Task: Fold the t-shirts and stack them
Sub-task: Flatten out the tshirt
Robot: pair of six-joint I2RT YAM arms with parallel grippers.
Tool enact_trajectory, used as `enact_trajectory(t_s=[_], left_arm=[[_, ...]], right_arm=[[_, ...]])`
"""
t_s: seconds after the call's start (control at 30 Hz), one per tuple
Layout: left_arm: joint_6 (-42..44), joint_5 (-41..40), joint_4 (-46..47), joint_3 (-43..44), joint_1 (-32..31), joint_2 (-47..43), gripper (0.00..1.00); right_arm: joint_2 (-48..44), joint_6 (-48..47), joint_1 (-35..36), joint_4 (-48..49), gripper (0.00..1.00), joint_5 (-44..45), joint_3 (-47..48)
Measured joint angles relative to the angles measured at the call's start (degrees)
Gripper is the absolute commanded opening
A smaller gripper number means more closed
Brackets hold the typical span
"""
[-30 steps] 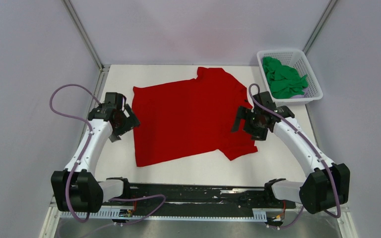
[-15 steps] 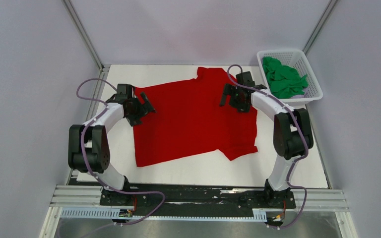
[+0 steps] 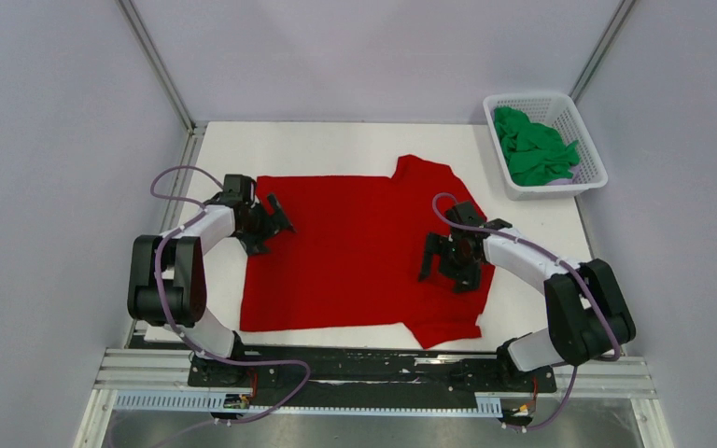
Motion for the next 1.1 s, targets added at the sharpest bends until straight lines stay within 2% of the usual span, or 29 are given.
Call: enact_trajectory(t_s=[0.13,0.27,0.37,0.5,0.63,0.77,0.97,1.0,1.07,1.1], left_arm=[[2.1,-1.6,-9.8,-1.4,0.0,-3.3,1.0],[2.8,-1.5,-13.7,1.2,0.0,-4.0,1.0],[2.7,-1.2,-13.0,7.0,0.0,-3.6,1.0],[2.8,-1.4,-9.1,16.5,0.0,0.6,1.0],[3.1,-1.7,-6.8,21.5,0.0,7.1,1.0],[3.8,-1.8,-7.0,22.9,0.0,14.2,1.0],[4.0,-3.7,-7.6,23.7,0.0,17.6,1.0],[4.1,-4.2,-7.8,23.7,0.0,17.7,1.0],[4.1,-4.8,-7.9,23.7,0.1,17.7,1.0],[4.1,-5.1,-7.9,23.7,0.1,17.7,1.0]], right_arm=[[-1.6,-0.2,1.0,-6.4,1.0,0.0,2.5],[1.1,-2.1,-0.9,-6.7,1.0,2.3,15.6],[8.4,-5.3,-4.2,-2.3,0.97,3.1,29.1],[24.4,-13.6,-7.6,1.7,0.88,5.9,48.4],[38.6,-21.0,-10.4,3.0,0.81,5.1,62.1],[48.6,-28.1,-12.4,2.9,0.77,1.3,69.8],[55.0,-35.6,-13.6,2.2,0.66,-1.5,73.2],[55.3,-36.5,-13.5,2.1,0.63,-1.7,72.9],[55.2,-37.6,-13.4,2.1,0.48,-2.1,72.4],[55.2,-38.2,-13.3,2.6,0.3,-2.2,72.0]])
